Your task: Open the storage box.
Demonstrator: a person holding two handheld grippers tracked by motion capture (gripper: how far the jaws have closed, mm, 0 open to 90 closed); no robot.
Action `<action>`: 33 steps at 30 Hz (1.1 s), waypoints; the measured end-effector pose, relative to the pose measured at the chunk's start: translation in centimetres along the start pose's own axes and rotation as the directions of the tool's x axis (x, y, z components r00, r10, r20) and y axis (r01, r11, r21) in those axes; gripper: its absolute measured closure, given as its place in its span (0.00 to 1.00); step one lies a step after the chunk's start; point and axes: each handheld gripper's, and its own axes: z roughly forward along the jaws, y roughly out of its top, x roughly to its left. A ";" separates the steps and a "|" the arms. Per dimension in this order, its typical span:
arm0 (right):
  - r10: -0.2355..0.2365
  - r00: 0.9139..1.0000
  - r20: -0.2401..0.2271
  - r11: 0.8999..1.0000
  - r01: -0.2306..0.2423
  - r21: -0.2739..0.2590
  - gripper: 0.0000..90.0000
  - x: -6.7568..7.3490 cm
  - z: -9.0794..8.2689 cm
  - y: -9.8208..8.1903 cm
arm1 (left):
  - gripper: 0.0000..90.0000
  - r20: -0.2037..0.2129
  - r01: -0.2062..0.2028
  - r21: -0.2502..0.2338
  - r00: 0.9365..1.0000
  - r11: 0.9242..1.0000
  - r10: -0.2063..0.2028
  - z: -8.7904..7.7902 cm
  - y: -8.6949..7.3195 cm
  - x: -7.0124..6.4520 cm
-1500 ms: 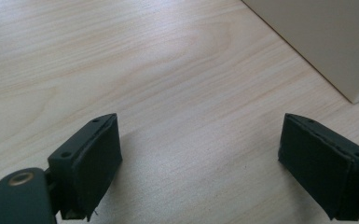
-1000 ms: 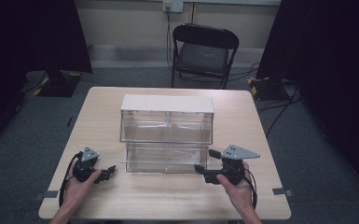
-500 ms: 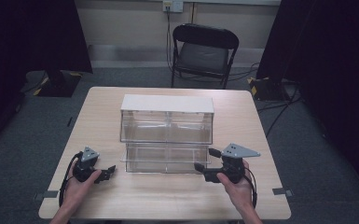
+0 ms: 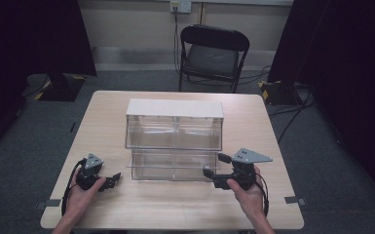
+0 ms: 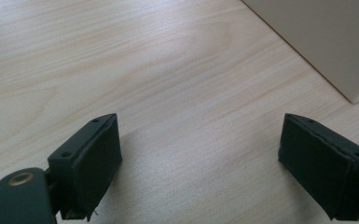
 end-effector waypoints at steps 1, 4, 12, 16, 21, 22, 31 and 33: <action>-0.001 1.000 -0.003 1.000 0.001 -0.005 0.22 0.0 0.0 0.1 | 0.14 0.000 0.000 0.000 1.000 1.000 0.000 0.0 0.0 0.0; 0.000 1.000 -0.001 1.000 0.000 -0.003 0.22 0.0 0.0 0.2 | 0.14 0.000 -0.001 0.000 1.000 1.000 0.001 0.0 0.0 0.0; -0.003 1.000 0.000 1.000 0.003 -0.003 0.22 -0.1 0.1 0.5 | 0.14 0.000 0.000 0.000 1.000 1.000 0.000 0.0 0.0 0.0; -0.006 1.000 0.000 1.000 0.006 -0.005 0.22 -0.1 0.0 0.7 | 0.14 -0.001 0.000 0.000 1.000 1.000 0.000 0.0 0.0 0.0; -0.009 1.000 0.002 1.000 0.009 -0.006 0.22 -0.1 0.0 0.8 | 0.14 0.000 0.000 0.000 1.000 1.000 0.000 0.0 0.0 0.0; -0.009 1.000 0.002 1.000 0.009 -0.005 0.22 -0.1 0.0 0.8 | 0.14 0.000 0.000 0.000 1.000 1.000 0.000 0.0 0.0 0.0; -0.011 1.000 0.004 1.000 0.011 -0.010 0.22 -0.2 0.1 1.0 | 0.14 -0.001 -0.003 0.001 1.000 1.000 0.003 0.0 0.0 0.0; -0.011 1.000 0.005 1.000 0.011 -0.012 0.22 -0.2 0.1 1.1 | 0.14 -0.002 -0.003 0.001 1.000 1.000 0.003 0.0 0.0 0.0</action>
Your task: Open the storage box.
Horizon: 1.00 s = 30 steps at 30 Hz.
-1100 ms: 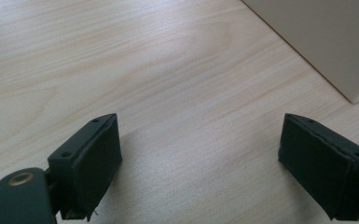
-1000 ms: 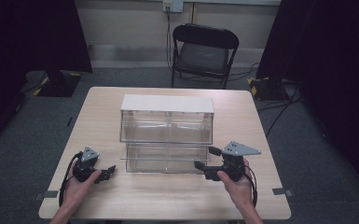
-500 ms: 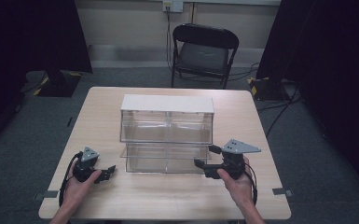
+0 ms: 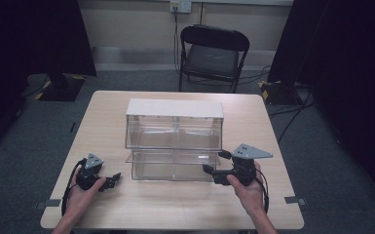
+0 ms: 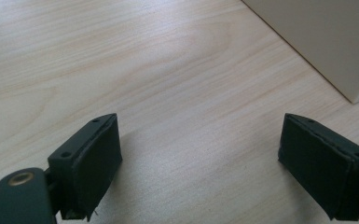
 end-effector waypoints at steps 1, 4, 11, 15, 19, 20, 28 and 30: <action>0.001 1.000 0.002 1.000 -0.001 0.000 0.22 0.0 0.0 0.1 | 0.14 0.001 0.003 0.000 1.000 1.000 -0.003 0.0 0.0 0.0; 0.007 1.000 0.004 1.000 -0.007 -0.010 0.22 -0.1 0.0 0.2 | 0.14 0.001 0.003 -0.001 1.000 1.000 -0.003 0.0 0.0 0.0; 0.013 1.000 0.004 1.000 -0.013 -0.014 0.21 -0.2 0.1 0.3 | 0.14 0.001 0.003 -0.001 1.000 1.000 -0.003 0.0 0.0 0.0; 0.010 1.000 0.005 1.000 -0.009 -0.019 0.21 -0.2 0.2 0.4 | 0.14 0.001 0.002 0.000 1.000 1.000 -0.002 0.0 0.0 0.0; 0.016 1.000 0.006 0.999 -0.015 -0.029 0.21 -0.3 0.1 0.7 | 0.14 0.001 0.003 -0.001 1.000 1.000 -0.003 0.0 0.0 0.0; 0.015 1.000 0.005 0.999 -0.015 -0.031 0.21 -0.3 0.2 0.8 | 0.14 0.002 0.002 0.000 1.000 1.000 -0.002 0.0 0.0 0.0; 0.025 1.000 0.017 0.999 -0.024 -0.037 0.20 -0.4 0.4 1.3 | 0.14 0.002 0.003 0.000 1.000 1.000 -0.003 0.0 0.0 0.0; 0.021 1.000 0.019 0.999 -0.021 -0.035 0.20 -0.4 0.4 1.4 | 0.14 0.001 0.000 0.000 1.000 1.000 0.000 0.0 0.0 0.0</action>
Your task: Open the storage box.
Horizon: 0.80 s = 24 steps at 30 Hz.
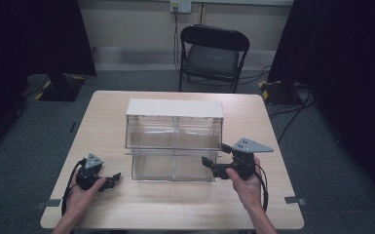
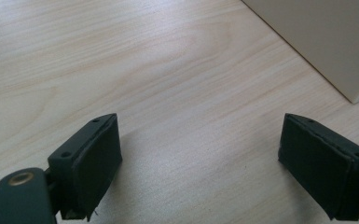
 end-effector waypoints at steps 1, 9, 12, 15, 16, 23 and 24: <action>0.001 1.000 0.003 1.000 -0.001 0.000 0.20 0.0 0.0 0.0 | 0.14 0.000 0.000 0.000 1.000 1.000 0.000 0.0 0.0 0.0; 0.002 1.000 0.004 1.000 -0.002 -0.002 0.19 0.0 0.1 0.1 | 0.14 0.001 0.002 0.000 1.000 1.000 -0.002 0.0 0.0 0.0; 0.003 1.000 -0.003 1.000 -0.003 -0.001 0.19 -0.1 0.1 0.1 | 0.14 0.001 0.003 -0.001 1.000 1.000 -0.003 0.0 0.0 0.0; 0.007 1.000 -0.004 1.000 -0.007 -0.002 0.19 -0.1 0.1 0.1 | 0.14 0.001 0.000 0.001 1.000 1.000 0.000 0.0 0.0 0.0; 0.007 1.000 -0.004 1.000 -0.007 -0.001 0.19 -0.1 0.1 0.1 | 0.14 0.000 0.000 0.000 1.000 1.000 0.000 0.0 0.0 0.0; 0.011 1.000 -0.005 1.000 -0.011 -0.001 0.19 -0.1 0.1 0.1 | 0.14 0.000 0.000 0.000 1.000 1.000 0.000 0.0 0.0 0.0; 0.011 1.000 -0.006 1.000 -0.011 -0.002 0.19 -0.1 0.1 0.1 | 0.14 0.001 0.000 0.001 1.000 1.000 0.000 0.0 0.0 0.0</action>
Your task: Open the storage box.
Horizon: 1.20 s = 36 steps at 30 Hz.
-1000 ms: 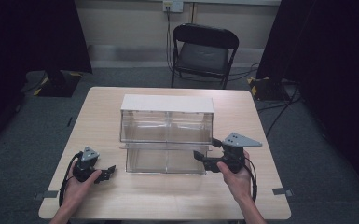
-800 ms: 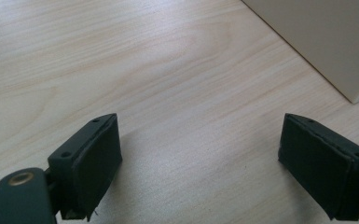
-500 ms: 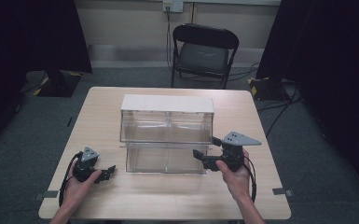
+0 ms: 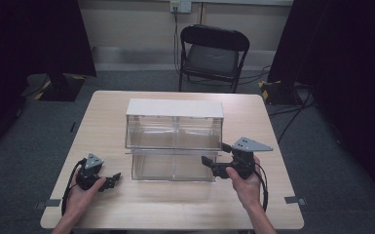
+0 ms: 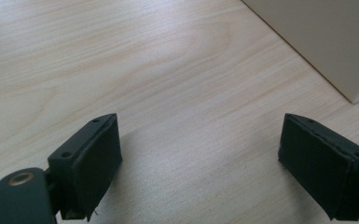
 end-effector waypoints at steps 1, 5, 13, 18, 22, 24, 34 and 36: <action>0.001 1.000 -0.001 1.000 -0.001 0.000 0.19 0.0 0.0 0.0 | 0.14 -0.001 0.000 -0.001 1.000 1.000 0.000 0.0 0.0 0.0; 0.002 1.000 -0.004 1.000 -0.002 -0.001 0.19 0.0 0.0 0.0 | 0.14 0.000 0.000 0.000 1.000 1.000 0.000 0.0 0.0 0.0; 0.006 1.000 -0.003 1.000 -0.006 -0.001 0.19 -0.1 0.0 -0.1 | 0.14 0.000 0.000 -0.001 1.000 1.000 0.000 0.0 0.0 0.0; 0.008 1.000 -0.007 1.000 -0.008 -0.002 0.18 -0.1 0.0 -0.1 | 0.14 0.000 0.000 0.000 1.000 1.000 0.000 0.0 0.0 0.0; 0.008 1.000 -0.007 1.000 -0.008 -0.001 0.18 -0.1 0.0 -0.1 | 0.14 -0.001 0.000 -0.001 1.000 1.000 0.000 0.0 0.0 0.0; 0.009 1.000 -0.007 1.000 -0.009 0.000 0.19 -0.1 0.0 -0.1 | 0.14 0.000 0.003 -0.001 1.000 1.000 -0.003 0.0 0.0 0.0; 0.010 1.000 -0.006 1.000 -0.010 0.002 0.19 -0.1 0.0 -0.1 | 0.14 0.000 0.000 -0.001 1.000 1.000 0.000 0.0 0.0 0.0; 0.010 1.000 -0.006 1.000 -0.010 0.001 0.19 -0.1 0.0 -0.1 | 0.14 0.000 0.003 -0.001 1.000 1.000 -0.003 0.0 0.0 0.0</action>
